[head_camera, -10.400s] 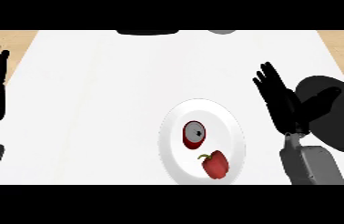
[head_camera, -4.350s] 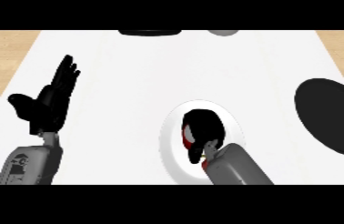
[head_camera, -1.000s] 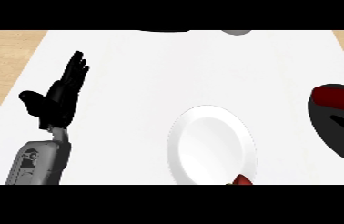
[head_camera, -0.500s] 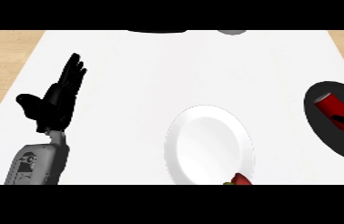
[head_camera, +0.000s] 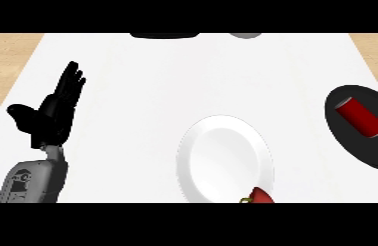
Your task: Pick the can from the plate and place it in the pan
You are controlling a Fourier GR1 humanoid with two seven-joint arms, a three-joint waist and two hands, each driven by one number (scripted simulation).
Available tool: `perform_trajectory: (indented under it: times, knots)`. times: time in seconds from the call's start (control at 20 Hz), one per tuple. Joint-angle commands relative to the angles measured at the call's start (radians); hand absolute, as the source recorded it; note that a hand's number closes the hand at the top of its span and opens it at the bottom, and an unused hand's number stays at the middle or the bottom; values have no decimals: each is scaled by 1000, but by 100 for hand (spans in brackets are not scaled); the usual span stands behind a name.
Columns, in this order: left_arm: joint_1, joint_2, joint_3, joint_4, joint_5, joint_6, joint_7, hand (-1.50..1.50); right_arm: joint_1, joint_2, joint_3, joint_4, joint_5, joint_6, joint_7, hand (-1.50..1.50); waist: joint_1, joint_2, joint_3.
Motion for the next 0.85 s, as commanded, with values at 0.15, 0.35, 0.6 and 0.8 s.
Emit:
perform_trajectory:
  times: [0.15, 0.35, 0.6, 0.8]
  knots:
    - [33, 6, 21, -27, 17, -3, 24, 0, 206, -86, -33, -39, -74, 296, -167, -150, -25, -10, -3]
    - [31, -1, 10, -35, 2, 6, 20, 0, 289, -90, -33, -95, -107, 341, -179, -150, -31, -11, -4]
    - [51, -32, -24, -69, -18, 22, 19, 0, 389, -49, -20, -188, -148, 347, -170, -150, -35, -13, -5]
    - [64, -27, -9, -13, -32, 24, -32, 0, 444, -32, 1, -258, -159, 284, -172, -150, -21, -7, -4]
